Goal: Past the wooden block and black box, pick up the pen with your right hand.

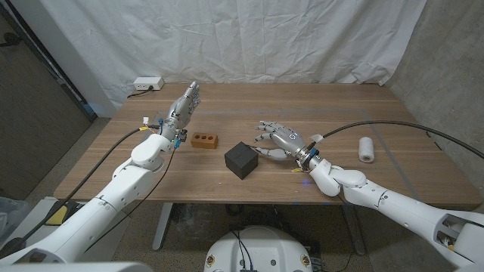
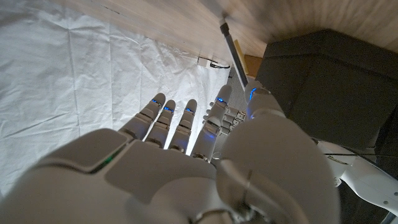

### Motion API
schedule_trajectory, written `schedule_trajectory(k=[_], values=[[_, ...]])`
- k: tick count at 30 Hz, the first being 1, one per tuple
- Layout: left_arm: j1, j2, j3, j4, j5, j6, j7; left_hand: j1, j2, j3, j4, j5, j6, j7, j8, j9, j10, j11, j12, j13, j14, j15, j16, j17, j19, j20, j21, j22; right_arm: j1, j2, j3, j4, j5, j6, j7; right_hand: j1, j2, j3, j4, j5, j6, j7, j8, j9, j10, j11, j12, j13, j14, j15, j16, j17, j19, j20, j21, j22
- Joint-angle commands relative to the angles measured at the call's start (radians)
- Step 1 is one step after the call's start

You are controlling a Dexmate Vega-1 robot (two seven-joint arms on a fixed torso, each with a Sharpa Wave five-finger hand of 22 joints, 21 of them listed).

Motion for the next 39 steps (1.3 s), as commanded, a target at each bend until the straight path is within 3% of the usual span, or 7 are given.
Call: schedule_trajectory(k=[1,14,29,39], values=[[-0.008,-0.005,0.005,0.011,-0.001,0.0,-0.003,0.008,0.009,-0.005,0.003,0.004,0.004,0.001,-0.001,0.003,0.0,0.0,-0.004,0.003,-0.004,0.008,-0.002,0.003,-0.007,-0.051,0.0,0.005,0.002,0.001,-0.006,0.004,-0.004,-0.003,0.004,0.005,0.004,0.001,0.0,0.004,0.01,-0.001,0.004,0.001,0.002,-0.008,0.007,-0.001,0.011,-0.003,0.004,0.004,0.006,0.004,0.003,0.006],[-0.012,-0.011,0.009,0.022,-0.004,0.0,-0.003,0.009,0.01,-0.008,0.004,0.003,0.005,0.002,-0.001,0.003,0.0,0.001,-0.004,0.003,-0.004,0.009,-0.002,0.003,-0.008,-0.049,0.0,0.005,0.003,0.003,-0.012,0.006,-0.007,-0.009,0.012,0.012,0.001,-0.001,-0.003,0.005,0.004,-0.002,-0.003,-0.001,-0.004,-0.001,0.003,-0.001,0.011,0.002,0.0,0.004,0.004,0.005,0.001,0.006],[-0.03,-0.016,0.015,0.042,-0.006,0.001,-0.015,0.011,0.012,-0.012,0.004,0.003,0.005,0.002,-0.001,0.003,0.001,-0.001,-0.003,0.003,-0.004,0.01,-0.002,0.003,-0.007,-0.047,0.0,0.005,0.025,0.027,-0.026,0.05,-0.006,0.004,-0.022,0.013,0.0,-0.005,-0.003,0.006,-0.011,-0.002,-0.015,-0.002,0.002,-0.009,0.003,0.0,0.019,0.0,0.0,0.005,0.005,0.008,0.001,0.006],[-0.048,-0.024,0.022,0.069,-0.01,-0.005,-0.031,0.012,0.013,-0.014,0.004,0.003,0.005,0.003,-0.001,0.003,-0.001,0.001,-0.004,0.003,-0.005,0.01,-0.002,0.003,-0.008,-0.047,0.0,0.005,0.03,0.032,-0.035,0.058,-0.004,0.003,-0.027,0.018,0.007,-0.006,-0.001,0.007,0.017,-0.001,-0.009,0.0,0.021,-0.02,0.008,0.0,0.035,-0.008,0.002,0.005,0.011,0.007,0.002,0.006]])
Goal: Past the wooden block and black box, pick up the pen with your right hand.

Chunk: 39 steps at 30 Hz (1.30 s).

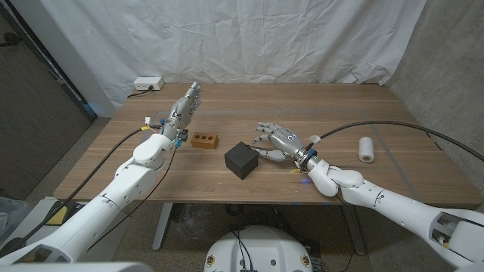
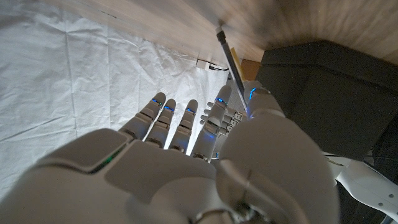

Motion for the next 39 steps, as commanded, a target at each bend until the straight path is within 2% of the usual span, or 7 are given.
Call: schedule_trajectory(k=[1,15,30,34,36,37,39], values=[[-0.02,-0.009,0.008,0.03,-0.005,-0.006,-0.018,0.006,0.008,-0.008,0.002,0.003,0.005,0.003,-0.001,0.003,-0.001,0.0,0.0,0.003,-0.002,0.006,-0.002,0.003,-0.008,-0.046,0.0,0.005,0.009,0.009,-0.011,0.015,0.002,0.001,-0.011,0.014,0.003,-0.002,0.003,0.007,0.018,0.001,0.004,0.002,0.015,-0.003,0.004,0.0,0.011,-0.009,0.002,0.005,0.008,0.003,0.002,0.001],[-0.018,-0.01,0.007,0.039,-0.013,-0.011,-0.026,0.008,0.01,-0.01,0.002,0.003,0.004,0.002,-0.002,0.003,-0.003,0.003,-0.001,0.003,-0.003,0.006,-0.002,0.003,-0.009,-0.045,-0.001,0.005,0.008,0.009,-0.016,0.007,0.004,-0.005,-0.002,0.018,0.006,-0.003,0.003,0.007,0.036,0.0,0.008,0.003,0.02,-0.003,0.004,0.0,0.016,-0.009,0.001,0.005,0.009,0.004,0.002,0.001],[-0.005,-0.001,0.0,0.025,-0.019,-0.009,-0.024,0.009,0.011,-0.014,0.003,0.003,0.003,0.002,-0.002,0.003,-0.003,0.002,-0.001,0.003,-0.003,0.004,-0.002,0.003,-0.01,-0.044,0.0,0.005,0.011,0.017,-0.02,0.015,0.0,0.007,-0.027,0.028,0.014,-0.004,0.003,0.008,0.075,0.0,0.017,0.004,0.042,-0.021,0.008,-0.001,0.034,-0.018,0.001,0.005,0.014,0.002,0.002,0.001],[-0.003,0.001,-0.001,0.02,-0.019,-0.005,-0.021,0.01,0.012,-0.015,0.003,0.003,0.002,0.0,-0.003,0.003,-0.003,0.0,-0.001,0.003,-0.004,0.005,-0.002,0.003,-0.01,-0.043,0.0,0.005,0.017,0.025,-0.024,0.028,0.001,0.019,-0.042,0.058,0.027,0.002,-0.005,0.01,0.146,0.0,0.041,0.01,0.065,-0.034,0.011,-0.002,0.055,-0.025,0.0,0.003,0.019,-0.001,0.002,0.002],[-0.003,0.003,-0.001,0.018,-0.02,-0.004,-0.023,0.01,0.012,-0.016,0.003,0.003,0.001,0.0,-0.003,0.003,-0.005,0.001,-0.001,0.003,-0.004,0.005,-0.002,0.003,-0.01,-0.043,0.0,0.005,0.019,0.028,-0.026,0.033,0.0,0.022,-0.049,0.077,0.034,0.004,-0.009,0.009,0.197,0.0,0.058,0.011,0.075,-0.055,0.01,-0.003,0.064,-0.028,-0.003,0.002,0.023,-0.002,0.003,0.003],[-0.002,0.003,-0.001,0.018,-0.02,-0.005,-0.023,0.01,0.012,-0.016,0.003,0.003,0.0,0.0,-0.003,0.003,-0.004,0.002,-0.001,0.003,-0.004,0.005,-0.002,0.003,-0.011,-0.043,-0.001,0.005,0.02,0.029,-0.026,0.033,0.001,0.023,-0.05,0.104,0.048,0.008,-0.013,0.008,0.282,0.004,0.091,0.018,0.077,-0.062,0.004,-0.004,0.07,-0.028,-0.007,0.002,0.025,0.002,0.003,0.003],[-0.001,0.005,-0.002,0.015,-0.019,-0.004,-0.021,0.01,0.012,-0.016,0.003,0.002,0.001,0.0,-0.003,0.003,-0.005,0.001,-0.001,0.003,-0.004,0.005,-0.002,0.003,-0.011,-0.043,-0.001,0.005,0.021,0.03,-0.028,0.035,0.0,0.024,-0.053,0.115,0.048,0.008,-0.016,0.006,0.301,0.0,0.096,0.016,0.086,-0.063,0.004,-0.004,0.078,-0.032,-0.006,0.002,0.027,-0.003,0.003,0.004]])
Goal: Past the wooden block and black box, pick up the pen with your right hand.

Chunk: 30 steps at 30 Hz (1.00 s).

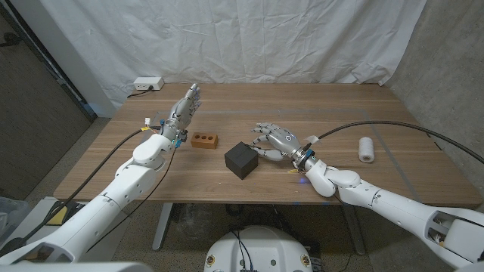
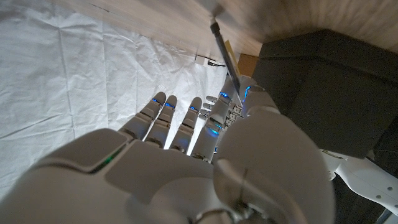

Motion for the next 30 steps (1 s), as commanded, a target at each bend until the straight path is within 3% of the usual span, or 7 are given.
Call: schedule_trajectory(k=[1,30], values=[[0.007,0.008,-0.005,-0.011,-0.002,0.003,0.0,0.006,0.008,-0.008,0.003,0.002,0.001,0.0,-0.003,0.003,-0.004,0.001,-0.001,0.003,-0.004,0.005,-0.002,0.003,-0.011,-0.043,-0.001,0.005,0.007,0.012,-0.008,0.017,-0.002,0.016,-0.026,0.058,0.02,0.008,-0.017,0.002,0.126,-0.007,0.051,0.011,0.016,-0.011,-0.008,0.0,0.02,-0.03,-0.004,0.003,0.011,0.001,0.003,0.004],[-0.005,0.006,-0.004,0.001,-0.002,-0.002,-0.011,0.009,0.011,-0.014,0.003,0.002,-0.001,0.001,-0.003,0.003,-0.006,0.003,-0.001,0.003,-0.005,0.006,-0.002,0.003,-0.014,-0.04,-0.001,0.005,0.009,0.019,-0.009,0.016,-0.018,-0.008,-0.078,0.083,0.029,0.004,-0.012,-0.007,0.174,-0.007,0.059,-0.002,0.017,-0.025,-0.019,-0.001,0.021,-0.045,-0.005,0.009,0.015,-0.009,0.005,0.007]])
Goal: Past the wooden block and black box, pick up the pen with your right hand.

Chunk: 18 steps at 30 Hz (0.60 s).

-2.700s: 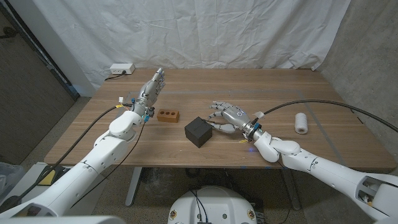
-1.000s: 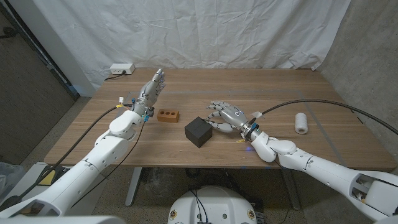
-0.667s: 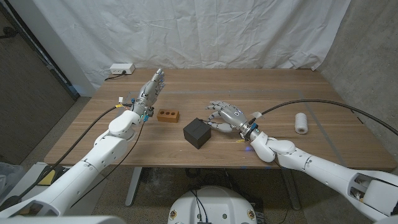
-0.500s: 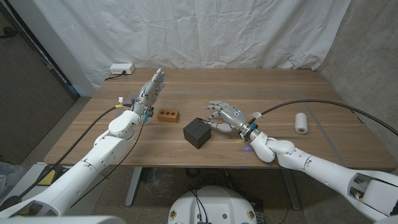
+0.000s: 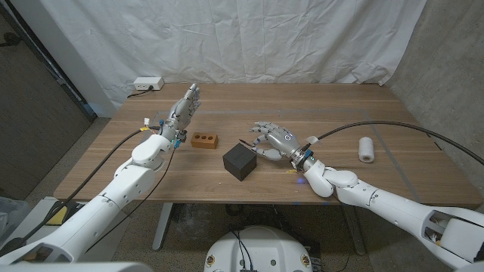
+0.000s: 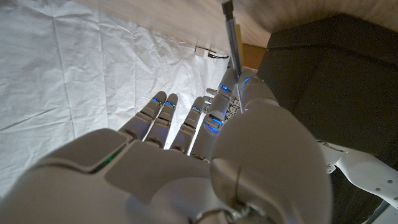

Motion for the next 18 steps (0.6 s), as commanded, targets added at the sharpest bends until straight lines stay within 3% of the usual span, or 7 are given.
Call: schedule_trajectory(k=[1,18], values=[[-0.006,0.005,-0.001,-0.006,0.004,0.001,0.001,0.005,0.007,-0.006,0.003,0.002,-0.001,0.001,-0.003,0.003,-0.006,0.004,-0.001,0.003,-0.005,0.006,-0.002,0.003,-0.007,-0.04,-0.001,0.005,0.005,0.005,0.0,0.006,-0.008,-0.007,-0.038,0.008,0.012,0.001,0.004,0.001,0.077,-0.074,0.004,-0.002,0.002,-0.009,-0.004,0.004,0.002,-0.044,0.0,0.004,0.006,-0.003,0.005,0.002],[-0.008,0.005,-0.002,-0.003,0.002,-0.005,-0.007,0.006,0.008,-0.009,0.003,0.002,-0.001,0.0,-0.003,0.003,-0.006,0.003,-0.001,0.003,-0.006,0.007,-0.002,0.003,-0.008,-0.039,-0.001,0.005,-0.005,-0.004,0.013,-0.026,0.005,-0.025,-0.035,0.013,0.014,-0.003,0.007,-0.003,0.078,-0.074,0.0,-0.006,0.005,-0.008,-0.007,0.004,0.006,-0.046,0.002,0.006,0.009,-0.005,0.006,0.003]])
